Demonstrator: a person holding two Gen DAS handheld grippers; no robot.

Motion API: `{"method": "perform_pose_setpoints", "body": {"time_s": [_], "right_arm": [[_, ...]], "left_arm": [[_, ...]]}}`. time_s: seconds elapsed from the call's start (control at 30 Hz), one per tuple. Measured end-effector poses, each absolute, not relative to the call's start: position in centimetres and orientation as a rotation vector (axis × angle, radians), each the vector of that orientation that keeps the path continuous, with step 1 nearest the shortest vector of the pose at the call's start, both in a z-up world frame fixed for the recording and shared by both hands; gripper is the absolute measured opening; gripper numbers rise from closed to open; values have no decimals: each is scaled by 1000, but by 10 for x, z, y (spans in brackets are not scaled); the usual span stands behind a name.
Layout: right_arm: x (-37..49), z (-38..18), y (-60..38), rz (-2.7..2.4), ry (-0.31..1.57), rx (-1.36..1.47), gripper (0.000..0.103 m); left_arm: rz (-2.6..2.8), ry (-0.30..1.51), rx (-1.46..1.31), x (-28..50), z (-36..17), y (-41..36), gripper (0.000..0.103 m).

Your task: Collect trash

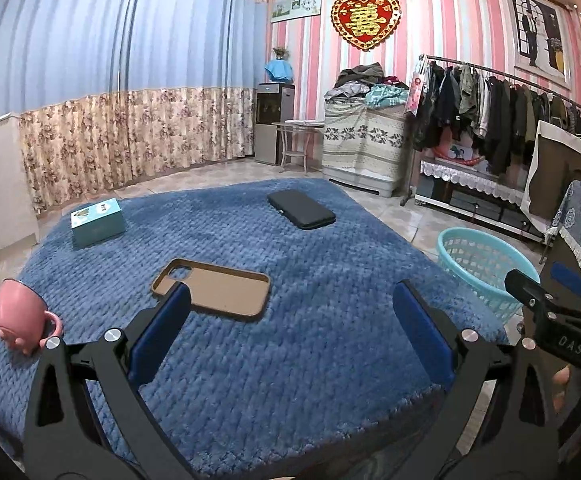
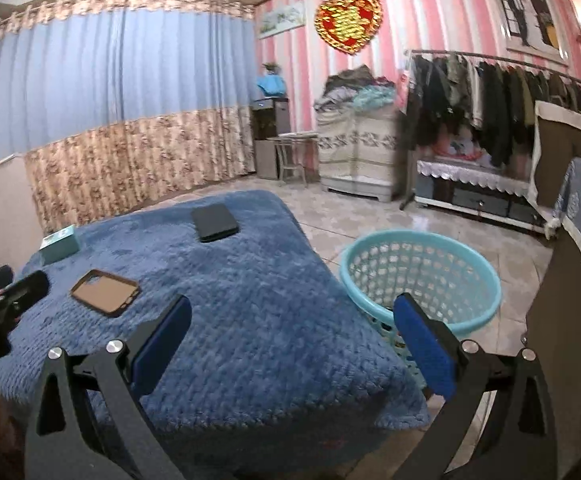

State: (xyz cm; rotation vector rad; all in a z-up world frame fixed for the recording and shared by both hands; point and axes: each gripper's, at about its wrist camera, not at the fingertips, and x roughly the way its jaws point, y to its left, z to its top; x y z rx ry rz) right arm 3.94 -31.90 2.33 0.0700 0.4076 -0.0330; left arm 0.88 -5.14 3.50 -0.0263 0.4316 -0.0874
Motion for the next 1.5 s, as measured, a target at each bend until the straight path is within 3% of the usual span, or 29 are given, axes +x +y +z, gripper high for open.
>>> {"method": "perform_pose_setpoints", "body": {"time_s": [1.5], "right_arm": [[32,25,-313,-7,383,42,99]], "left_arm": [[-78,403,-46,10,26,-51,98]]}}
